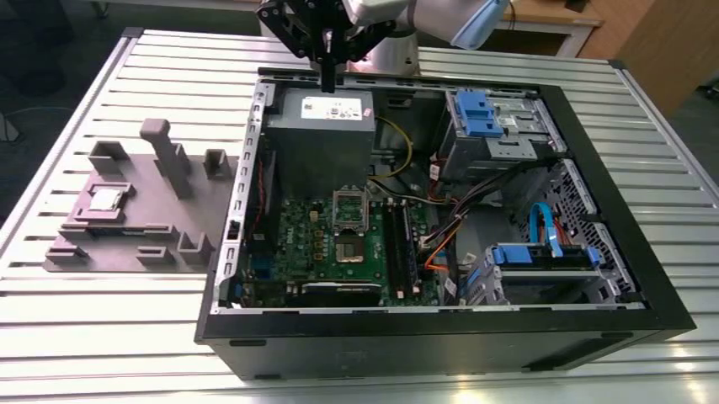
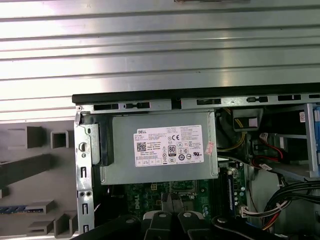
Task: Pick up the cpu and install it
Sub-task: 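Reach for the cpu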
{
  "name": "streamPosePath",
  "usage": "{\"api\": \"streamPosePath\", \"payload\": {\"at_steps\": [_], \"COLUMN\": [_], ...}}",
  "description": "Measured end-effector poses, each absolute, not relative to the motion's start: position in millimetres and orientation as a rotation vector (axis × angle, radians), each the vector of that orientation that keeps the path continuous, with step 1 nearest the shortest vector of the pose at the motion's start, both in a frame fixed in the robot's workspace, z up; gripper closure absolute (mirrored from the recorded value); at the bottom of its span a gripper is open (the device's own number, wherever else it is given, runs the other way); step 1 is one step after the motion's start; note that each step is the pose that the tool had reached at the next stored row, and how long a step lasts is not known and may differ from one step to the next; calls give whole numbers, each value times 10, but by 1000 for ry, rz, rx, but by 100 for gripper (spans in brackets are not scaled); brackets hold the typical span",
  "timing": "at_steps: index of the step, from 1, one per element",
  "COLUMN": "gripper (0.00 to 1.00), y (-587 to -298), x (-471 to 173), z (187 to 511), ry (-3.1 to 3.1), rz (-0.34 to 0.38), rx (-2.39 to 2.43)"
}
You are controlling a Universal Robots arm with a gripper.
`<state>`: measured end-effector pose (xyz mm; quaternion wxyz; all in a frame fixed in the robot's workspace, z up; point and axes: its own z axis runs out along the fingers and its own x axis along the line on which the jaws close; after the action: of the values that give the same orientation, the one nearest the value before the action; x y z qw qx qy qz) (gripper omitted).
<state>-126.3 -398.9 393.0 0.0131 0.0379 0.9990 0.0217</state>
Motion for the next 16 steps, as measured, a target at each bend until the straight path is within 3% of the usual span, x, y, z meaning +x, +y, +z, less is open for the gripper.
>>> {"api": "streamPosePath", "payload": {"at_steps": [16], "gripper": [90], "y": [-3989], "x": [-1333], "z": [3929], "ry": [3112], "rz": [68], "rx": [118]}}
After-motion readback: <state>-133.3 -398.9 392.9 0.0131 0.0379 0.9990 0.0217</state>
